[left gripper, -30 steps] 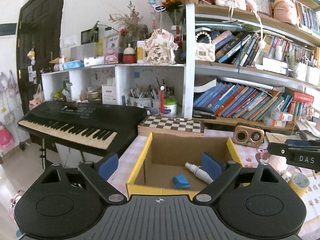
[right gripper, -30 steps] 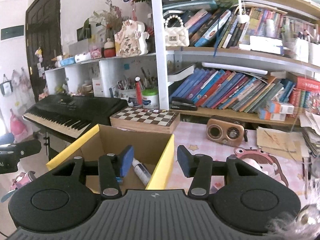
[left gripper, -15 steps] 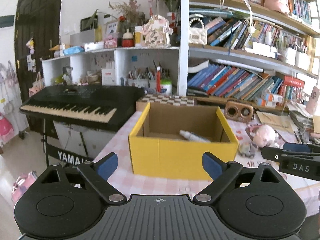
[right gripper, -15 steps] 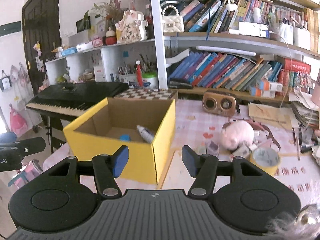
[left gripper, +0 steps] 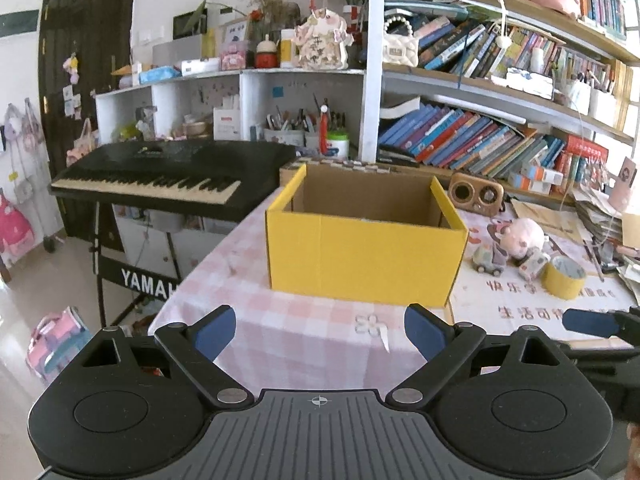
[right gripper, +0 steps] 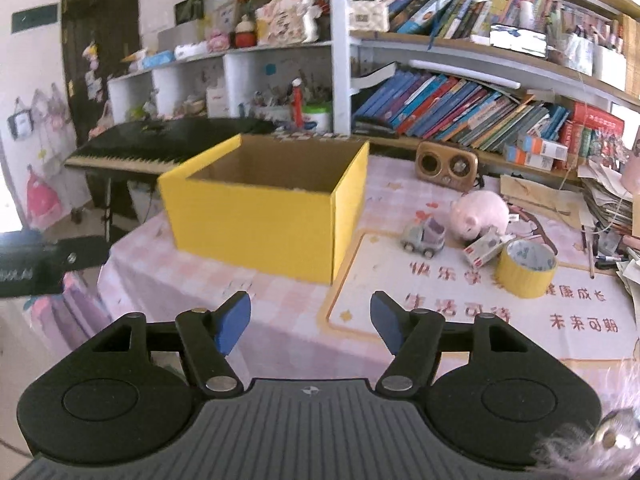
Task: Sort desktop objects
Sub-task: 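Raise both open tools out of the yellow box and withdraw, then move both open tools toward the tape roll and toy car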
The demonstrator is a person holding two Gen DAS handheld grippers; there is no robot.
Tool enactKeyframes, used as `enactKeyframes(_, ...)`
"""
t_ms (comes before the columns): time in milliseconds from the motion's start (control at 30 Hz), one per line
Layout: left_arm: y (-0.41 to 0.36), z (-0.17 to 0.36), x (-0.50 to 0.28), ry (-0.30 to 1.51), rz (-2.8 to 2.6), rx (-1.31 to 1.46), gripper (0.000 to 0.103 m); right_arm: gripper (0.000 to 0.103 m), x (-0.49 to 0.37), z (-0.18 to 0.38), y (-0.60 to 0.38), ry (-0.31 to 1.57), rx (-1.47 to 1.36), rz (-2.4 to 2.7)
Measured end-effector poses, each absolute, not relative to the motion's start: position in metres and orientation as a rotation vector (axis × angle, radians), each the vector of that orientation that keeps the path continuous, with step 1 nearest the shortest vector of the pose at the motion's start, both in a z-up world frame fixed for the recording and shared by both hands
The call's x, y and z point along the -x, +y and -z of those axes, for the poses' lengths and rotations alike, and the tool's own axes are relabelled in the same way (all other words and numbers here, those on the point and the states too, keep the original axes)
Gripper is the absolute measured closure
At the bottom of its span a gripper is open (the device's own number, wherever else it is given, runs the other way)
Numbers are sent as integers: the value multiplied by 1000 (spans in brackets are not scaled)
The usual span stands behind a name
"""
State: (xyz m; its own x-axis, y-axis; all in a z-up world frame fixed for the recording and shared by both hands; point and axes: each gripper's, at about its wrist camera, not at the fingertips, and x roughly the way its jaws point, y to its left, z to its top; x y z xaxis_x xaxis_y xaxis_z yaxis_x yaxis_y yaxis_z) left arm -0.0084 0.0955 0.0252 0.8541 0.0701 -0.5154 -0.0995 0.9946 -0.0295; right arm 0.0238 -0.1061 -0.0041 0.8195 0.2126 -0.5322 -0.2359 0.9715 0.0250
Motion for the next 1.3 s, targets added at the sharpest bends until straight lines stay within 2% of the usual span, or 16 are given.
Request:
enactKeyframes(533,79,-6,16,620,-23,70,9,31,-1,26,-112,642,78,-216)
enactKeyframes(967,37,4,1,672,126,34,9,22,7,35,-142,686,42,-96)
enactKeyframes(1300,1,4,-24,679,239,0,9,21,11,36,-177,701,-7,19)
